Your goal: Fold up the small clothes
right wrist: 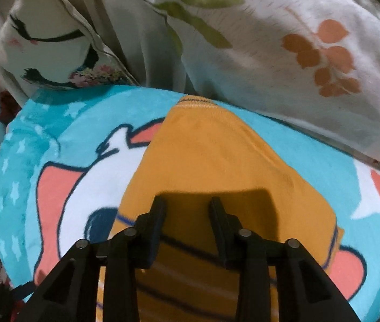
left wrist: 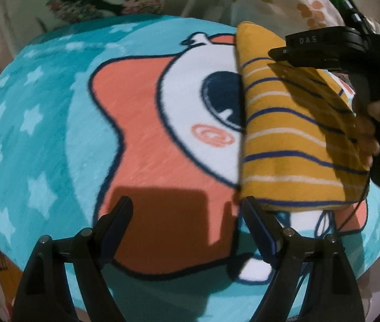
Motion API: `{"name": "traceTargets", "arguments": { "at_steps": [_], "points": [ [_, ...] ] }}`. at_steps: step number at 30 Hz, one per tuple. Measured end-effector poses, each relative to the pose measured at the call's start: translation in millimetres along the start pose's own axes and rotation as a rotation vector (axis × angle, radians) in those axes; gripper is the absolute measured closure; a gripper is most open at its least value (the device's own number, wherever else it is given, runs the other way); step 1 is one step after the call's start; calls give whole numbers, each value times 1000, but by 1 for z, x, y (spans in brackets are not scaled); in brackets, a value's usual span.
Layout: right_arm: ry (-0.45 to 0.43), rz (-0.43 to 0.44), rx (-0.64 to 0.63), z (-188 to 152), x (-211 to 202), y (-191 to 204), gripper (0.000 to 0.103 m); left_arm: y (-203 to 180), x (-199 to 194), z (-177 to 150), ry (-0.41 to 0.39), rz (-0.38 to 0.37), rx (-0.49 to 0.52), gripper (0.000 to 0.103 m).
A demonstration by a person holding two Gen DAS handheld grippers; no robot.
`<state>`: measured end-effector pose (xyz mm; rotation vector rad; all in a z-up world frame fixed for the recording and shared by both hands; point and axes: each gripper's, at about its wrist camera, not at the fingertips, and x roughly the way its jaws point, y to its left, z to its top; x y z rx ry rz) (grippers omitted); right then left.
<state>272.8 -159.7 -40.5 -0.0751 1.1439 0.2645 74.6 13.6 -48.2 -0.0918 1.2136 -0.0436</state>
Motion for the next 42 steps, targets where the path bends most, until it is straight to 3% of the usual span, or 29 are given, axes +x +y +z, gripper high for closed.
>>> {"name": "traceTargets", "arguments": {
  "at_steps": [2,3,6,8,10,13,15,18,19,20,21,22,24,28,31,33,35,38,42],
  "points": [
    [9,-22,-1,6,8,-3,39,3,-3,-1,-9,-2,-13,20],
    [23,-34,5,9,15,-6,37,2,-4,1,-12,-2,-15,20],
    [22,-10,36,12,14,-17,36,-1,-9,7,-31,-21,-18,20],
    [-88,-18,74,6,-16,-25,39,-6,-13,13,-53,-36,-6,20],
    [-136,75,128,-6,-38,-36,40,-14,-15,22,-77,-59,13,20],
    [-130,249,244,-37,-52,-63,40,-31,-7,36,-76,-85,44,20],
    [-103,242,281,-58,-47,-84,41,-44,1,41,-69,-103,76,20],
    [-83,178,381,-79,-35,-127,63,-60,16,42,-36,-83,125,20],
    [-81,201,438,-86,-33,-143,81,-64,23,42,-13,-82,136,20],
    [-78,227,492,-90,-33,-158,85,-66,28,42,6,-81,141,20],
    [-74,196,522,-92,-37,-165,80,-66,32,42,22,-79,140,20],
    [-82,154,527,-94,-42,-170,65,-67,32,43,27,-82,139,20],
    [-122,133,520,-96,-59,-173,65,-70,24,46,8,-102,141,20],
    [-185,200,481,-98,-83,-154,65,-80,13,56,-54,-111,147,20],
    [-154,230,418,-108,-77,-135,65,-86,29,60,-16,-89,137,20],
    [-97,202,385,-116,-63,-125,65,-88,40,59,23,-90,153,20],
    [-63,189,414,-126,-51,-129,53,-88,48,55,62,-98,149,20],
    [-81,202,469,-135,-62,-145,50,-78,29,59,2,-149,116,20],
    [-88,235,510,-144,-69,-165,50,-50,25,76,-38,-152,30,20]
  ]
}}
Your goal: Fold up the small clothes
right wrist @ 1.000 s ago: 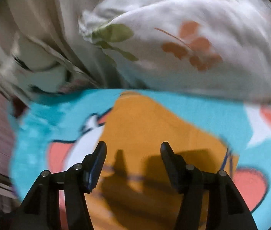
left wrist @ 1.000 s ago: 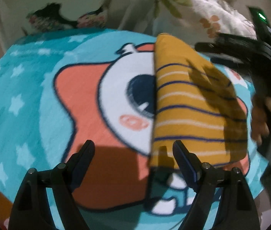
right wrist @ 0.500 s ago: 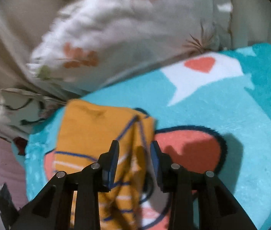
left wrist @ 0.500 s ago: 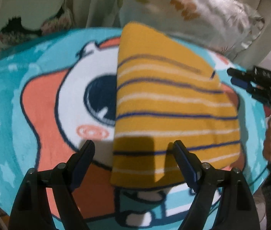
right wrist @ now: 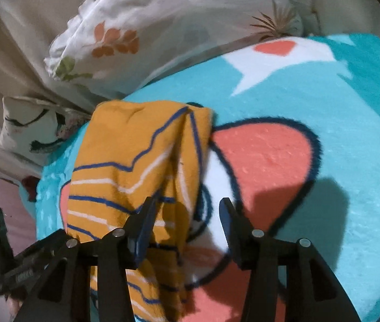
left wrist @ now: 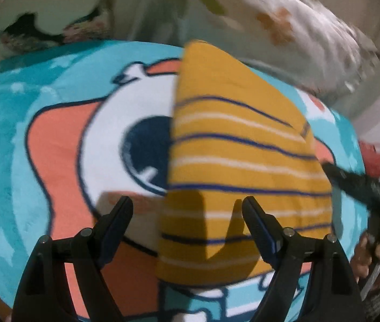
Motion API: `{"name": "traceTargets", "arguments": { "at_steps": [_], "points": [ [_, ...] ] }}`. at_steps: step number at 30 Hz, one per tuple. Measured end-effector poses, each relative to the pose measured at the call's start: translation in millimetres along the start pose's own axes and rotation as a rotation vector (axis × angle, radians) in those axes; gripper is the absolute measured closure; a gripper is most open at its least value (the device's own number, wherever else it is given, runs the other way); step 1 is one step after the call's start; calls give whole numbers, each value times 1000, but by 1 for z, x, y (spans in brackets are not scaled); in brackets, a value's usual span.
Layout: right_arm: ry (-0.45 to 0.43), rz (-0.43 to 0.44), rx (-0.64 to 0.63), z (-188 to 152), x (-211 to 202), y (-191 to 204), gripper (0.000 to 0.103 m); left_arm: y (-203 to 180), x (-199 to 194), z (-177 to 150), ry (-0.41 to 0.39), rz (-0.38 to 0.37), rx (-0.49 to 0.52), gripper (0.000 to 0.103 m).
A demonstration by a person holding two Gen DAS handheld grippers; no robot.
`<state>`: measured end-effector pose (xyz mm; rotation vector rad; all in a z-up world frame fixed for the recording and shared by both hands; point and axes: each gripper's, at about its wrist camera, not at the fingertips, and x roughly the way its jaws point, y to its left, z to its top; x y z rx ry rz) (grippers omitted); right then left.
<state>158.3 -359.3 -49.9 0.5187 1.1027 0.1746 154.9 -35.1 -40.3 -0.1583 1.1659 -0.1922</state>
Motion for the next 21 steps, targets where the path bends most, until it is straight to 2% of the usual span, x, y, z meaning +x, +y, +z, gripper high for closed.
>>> {"name": "traceTargets", "arguments": {
  "at_steps": [5,8,12,14,16,18,20,21],
  "points": [
    [2,190,120,-8,-2,-17,38,21,7,8,10,-90,-65,20],
    [13,245,171,-8,2,-23,35,26,19,19,26,-178,-63,19],
    [41,260,220,-2,17,-29,33,29,47,33,104,-284,-96,16],
    [62,293,257,1,29,-31,32,24,54,38,105,-335,-97,6],
    [53,334,278,3,34,-32,26,16,57,37,119,-384,-94,4],
    [51,355,287,7,42,-24,25,8,61,38,133,-431,-104,2],
    [49,340,265,10,47,-14,25,-3,62,37,155,-441,-91,3],
    [54,332,257,11,50,-10,27,-11,61,37,163,-418,-69,14]
  ]
}}
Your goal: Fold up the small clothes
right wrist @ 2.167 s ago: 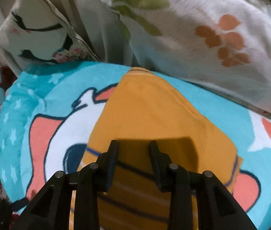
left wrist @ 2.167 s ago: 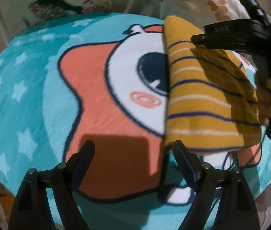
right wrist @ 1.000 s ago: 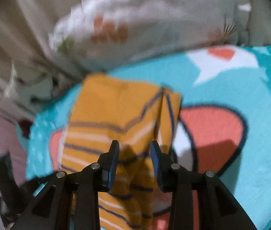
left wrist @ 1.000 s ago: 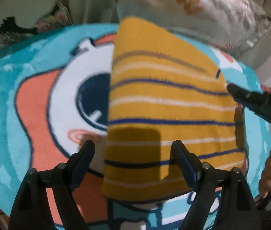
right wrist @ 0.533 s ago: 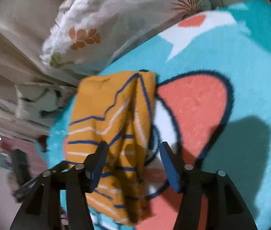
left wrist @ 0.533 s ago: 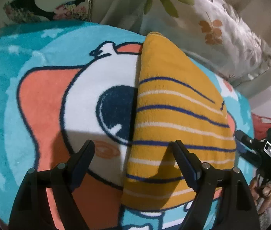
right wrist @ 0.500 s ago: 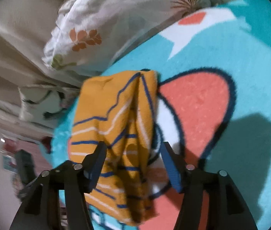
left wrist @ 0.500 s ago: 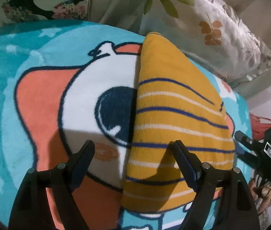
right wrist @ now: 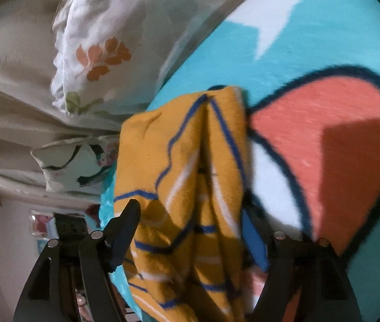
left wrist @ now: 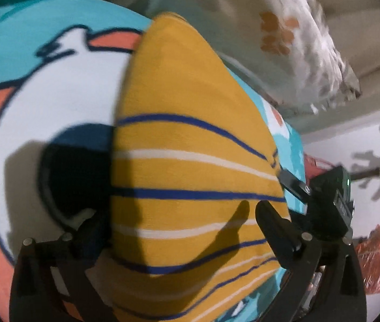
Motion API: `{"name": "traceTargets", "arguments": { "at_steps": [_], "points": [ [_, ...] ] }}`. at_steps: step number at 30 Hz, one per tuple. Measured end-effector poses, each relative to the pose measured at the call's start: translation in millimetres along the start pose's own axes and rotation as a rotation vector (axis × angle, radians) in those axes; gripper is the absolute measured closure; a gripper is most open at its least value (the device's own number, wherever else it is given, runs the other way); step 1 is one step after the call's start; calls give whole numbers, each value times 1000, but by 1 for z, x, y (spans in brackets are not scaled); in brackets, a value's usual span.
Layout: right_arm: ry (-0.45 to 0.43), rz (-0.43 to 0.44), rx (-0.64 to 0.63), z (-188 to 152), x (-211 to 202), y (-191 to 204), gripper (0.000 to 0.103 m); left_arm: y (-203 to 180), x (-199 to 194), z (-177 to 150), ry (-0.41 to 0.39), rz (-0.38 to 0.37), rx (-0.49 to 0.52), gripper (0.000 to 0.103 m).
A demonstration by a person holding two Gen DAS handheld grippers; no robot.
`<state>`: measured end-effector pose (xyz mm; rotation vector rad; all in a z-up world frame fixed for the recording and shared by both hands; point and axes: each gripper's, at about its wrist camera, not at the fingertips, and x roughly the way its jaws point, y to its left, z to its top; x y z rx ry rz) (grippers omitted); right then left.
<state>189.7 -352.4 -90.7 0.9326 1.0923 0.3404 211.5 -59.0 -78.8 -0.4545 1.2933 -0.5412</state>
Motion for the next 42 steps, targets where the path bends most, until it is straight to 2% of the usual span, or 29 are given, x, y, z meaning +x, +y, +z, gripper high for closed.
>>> {"name": "traceTargets", "arguments": {
  "at_steps": [1,2,4,6,9,13,17,18,19,21,23,26,28,31,32,34,35,39,40,42],
  "points": [
    [14,-17,0,1,5,4,43,-4,1,1,-3,40,10,34],
    [38,-27,8,1,9,5,52,-8,0,1,-1,68,19,41],
    [52,-22,-3,1,11,17,57,-5,-16,2,-15,34,-8,62],
    [50,0,-47,-2,6,32,59,-3,-31,2,-31,5,-20,66],
    [51,36,-106,-9,6,60,60,-4,-59,-1,-72,27,-7,66],
    [49,10,-209,-28,9,86,60,10,-78,-7,-77,60,-13,65],
    [65,-73,-194,-49,19,68,61,33,-52,-21,0,124,-47,59],
    [62,-93,-184,-51,21,62,61,37,-44,-27,2,151,-44,50],
    [59,-103,-169,-53,22,55,61,38,-40,-29,-6,147,-45,46],
    [59,-93,-114,-51,23,41,56,39,-39,-32,-18,132,-55,42],
    [63,-105,-91,-49,26,36,46,40,-38,-32,-22,142,-53,38],
    [51,-147,-116,-50,26,40,43,37,-36,-31,-19,153,-44,35],
    [23,-191,-137,-51,20,48,43,36,-42,-34,-17,171,-45,35],
    [-77,-275,-203,-54,-5,68,43,32,-77,-46,-67,196,7,36],
    [-103,-272,-226,-55,-15,77,43,31,-82,-49,-75,189,13,36],
    [-132,-229,-257,-60,-30,93,50,31,-93,-60,-88,155,11,35],
    [-130,-193,-271,-64,-35,100,57,31,-93,-62,-89,150,7,34],
    [-39,-46,-272,-80,-25,112,67,45,-77,-77,-35,188,-12,34],
    [-16,-41,-258,-84,-17,109,67,51,-70,-81,-5,207,-29,34],
    [11,-79,-227,-86,-1,96,69,56,-61,-87,23,199,-41,34]
  ]
}}
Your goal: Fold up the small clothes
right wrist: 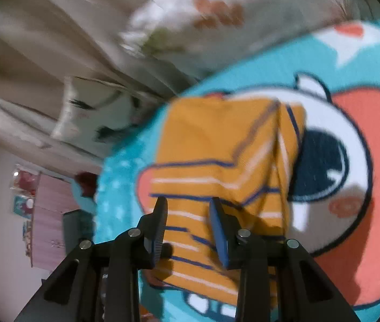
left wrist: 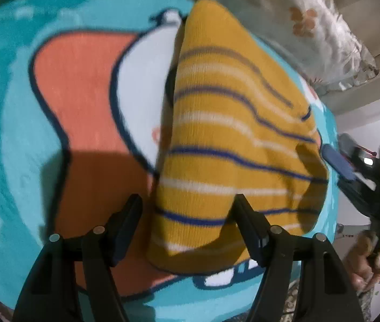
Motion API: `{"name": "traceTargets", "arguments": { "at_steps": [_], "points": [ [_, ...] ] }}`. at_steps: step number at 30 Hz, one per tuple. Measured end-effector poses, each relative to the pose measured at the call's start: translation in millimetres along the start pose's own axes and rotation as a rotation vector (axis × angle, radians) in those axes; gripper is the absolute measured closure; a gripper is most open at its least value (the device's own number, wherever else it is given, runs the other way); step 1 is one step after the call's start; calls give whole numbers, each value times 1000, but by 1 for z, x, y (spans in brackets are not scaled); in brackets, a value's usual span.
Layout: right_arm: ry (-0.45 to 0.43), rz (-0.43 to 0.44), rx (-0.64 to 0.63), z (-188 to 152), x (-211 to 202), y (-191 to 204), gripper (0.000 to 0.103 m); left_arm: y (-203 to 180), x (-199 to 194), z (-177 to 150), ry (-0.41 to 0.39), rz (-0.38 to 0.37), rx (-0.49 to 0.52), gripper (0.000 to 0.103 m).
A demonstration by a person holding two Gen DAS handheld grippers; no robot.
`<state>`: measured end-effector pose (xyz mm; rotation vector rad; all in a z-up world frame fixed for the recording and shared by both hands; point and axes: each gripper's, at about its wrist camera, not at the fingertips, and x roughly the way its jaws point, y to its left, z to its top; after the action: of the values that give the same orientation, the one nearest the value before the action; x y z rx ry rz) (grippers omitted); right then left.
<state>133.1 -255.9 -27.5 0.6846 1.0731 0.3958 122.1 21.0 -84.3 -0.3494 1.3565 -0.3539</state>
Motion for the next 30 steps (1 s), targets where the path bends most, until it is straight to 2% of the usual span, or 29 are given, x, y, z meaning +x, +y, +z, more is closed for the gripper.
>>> {"name": "traceTargets", "arguments": {
  "at_steps": [1,2,3,5,7,9,11,12,14,16,18,21,24,27,30],
  "points": [
    [12,-15,21,-1,7,-8,74,-2,1,-2,-6,7,11,34],
    [17,-30,56,0,15,-22,93,-5,0,-3,-11,19,28,33],
    [10,-36,75,2,13,-32,103,-9,2,-4,-10,40,55,32],
    [-16,-25,122,11,11,-50,103,-16,5,-7,-5,65,83,30],
    [-28,-83,160,24,8,-61,103,-21,7,-9,-7,95,111,28],
    [-22,-92,172,35,11,-65,103,-25,8,-11,-9,108,124,28],
    [-14,-146,134,48,16,-59,103,-21,5,-13,-11,109,122,27],
    [-16,-186,105,53,19,-55,94,-25,8,-11,-13,110,118,27],
    [-10,-283,55,65,26,-49,88,-24,8,-11,-11,106,112,27],
    [-14,-310,51,72,24,-49,88,-22,4,-12,-11,107,109,27],
    [-58,-330,44,76,9,-40,87,-21,-7,-17,-22,115,112,27],
    [-100,-285,-30,67,-14,-12,87,-27,-31,-24,-93,100,143,27],
    [-83,-212,-96,47,-22,16,80,-24,-38,-23,-124,110,132,27],
    [-25,-180,-123,17,-9,22,75,-13,-25,-23,-76,143,85,27],
    [49,-236,-138,-10,13,8,74,-6,-10,-23,-35,138,62,27]
  ]
}}
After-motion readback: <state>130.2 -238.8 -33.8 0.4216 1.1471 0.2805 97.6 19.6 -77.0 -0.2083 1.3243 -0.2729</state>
